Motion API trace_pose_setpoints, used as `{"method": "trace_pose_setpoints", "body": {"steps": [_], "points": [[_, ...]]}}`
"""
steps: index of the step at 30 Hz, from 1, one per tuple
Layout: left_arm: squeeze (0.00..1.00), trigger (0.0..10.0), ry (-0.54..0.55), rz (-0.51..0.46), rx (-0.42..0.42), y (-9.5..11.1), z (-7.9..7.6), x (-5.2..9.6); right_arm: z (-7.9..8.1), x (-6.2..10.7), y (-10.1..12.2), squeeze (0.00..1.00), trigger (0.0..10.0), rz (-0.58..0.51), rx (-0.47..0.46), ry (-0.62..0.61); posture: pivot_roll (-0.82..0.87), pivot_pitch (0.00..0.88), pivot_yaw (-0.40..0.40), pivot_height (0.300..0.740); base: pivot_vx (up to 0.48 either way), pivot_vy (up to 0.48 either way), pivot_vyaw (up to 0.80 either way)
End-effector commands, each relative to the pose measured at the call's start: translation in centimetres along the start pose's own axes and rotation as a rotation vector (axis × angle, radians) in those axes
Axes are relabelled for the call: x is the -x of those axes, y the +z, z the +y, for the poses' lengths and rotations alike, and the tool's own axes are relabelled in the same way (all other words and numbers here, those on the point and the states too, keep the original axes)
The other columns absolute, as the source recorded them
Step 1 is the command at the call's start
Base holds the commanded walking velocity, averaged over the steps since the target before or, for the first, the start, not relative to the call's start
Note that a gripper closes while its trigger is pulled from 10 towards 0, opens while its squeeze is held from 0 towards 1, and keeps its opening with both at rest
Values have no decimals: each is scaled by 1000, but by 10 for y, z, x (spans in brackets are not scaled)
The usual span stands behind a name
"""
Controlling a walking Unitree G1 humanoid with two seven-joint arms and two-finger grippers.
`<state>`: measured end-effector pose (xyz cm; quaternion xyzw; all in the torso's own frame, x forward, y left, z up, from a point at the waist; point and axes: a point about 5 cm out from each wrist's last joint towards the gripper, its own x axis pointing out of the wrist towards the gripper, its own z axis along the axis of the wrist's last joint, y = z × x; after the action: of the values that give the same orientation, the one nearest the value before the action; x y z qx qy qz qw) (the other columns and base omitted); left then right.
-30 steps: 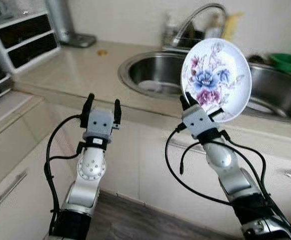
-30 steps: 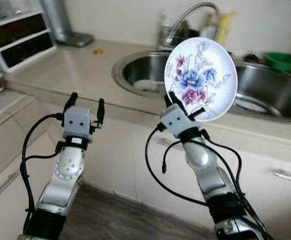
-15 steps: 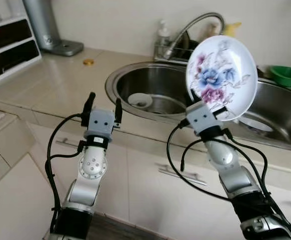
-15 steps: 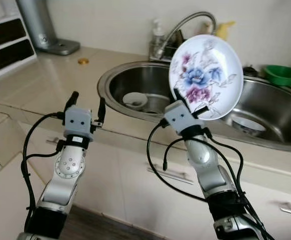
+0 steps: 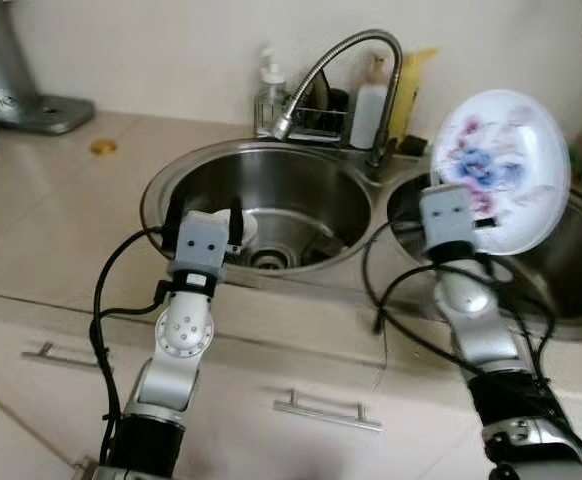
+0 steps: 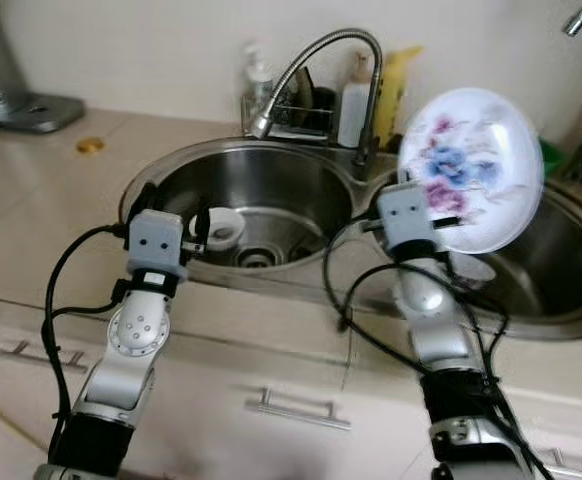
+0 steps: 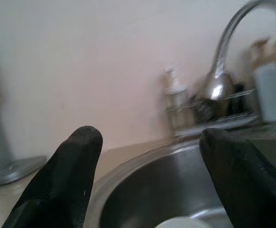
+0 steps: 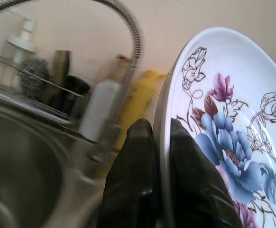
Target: Kitchen organization
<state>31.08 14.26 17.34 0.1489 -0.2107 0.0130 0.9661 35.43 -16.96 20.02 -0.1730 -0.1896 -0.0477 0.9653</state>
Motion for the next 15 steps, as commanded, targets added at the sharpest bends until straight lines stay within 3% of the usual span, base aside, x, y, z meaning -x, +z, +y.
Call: {"method": "trace_pose_setpoints", "body": {"steps": [1, 3, 13, 15], "points": [[0, 10000, 0, 7, 6, -1, -1, 0, 2, -5, 1, 0, 10000, 32, -62, 6, 3, 0, -25, 740, 0, 0, 0], [0, 10000, -13, 13, 1, -1, -4, 0, 2, -9, -6, 0, 10000, 102, -162, 9, 2, 0, -25, 740, 0, 0, 0], [0, 10000, -25, 16, 3, -2, -4, 1, -19, -26, -19, 0, 10000, 247, -321, -111, 12, 0, -29, 740, 0, 0, 0], [0, 10000, -23, 17, 2, -2, -4, 1, -25, -27, -29, 0, 10000, 325, -406, -149, 14, 0, -31, 740, 0, 0, 0]]}}
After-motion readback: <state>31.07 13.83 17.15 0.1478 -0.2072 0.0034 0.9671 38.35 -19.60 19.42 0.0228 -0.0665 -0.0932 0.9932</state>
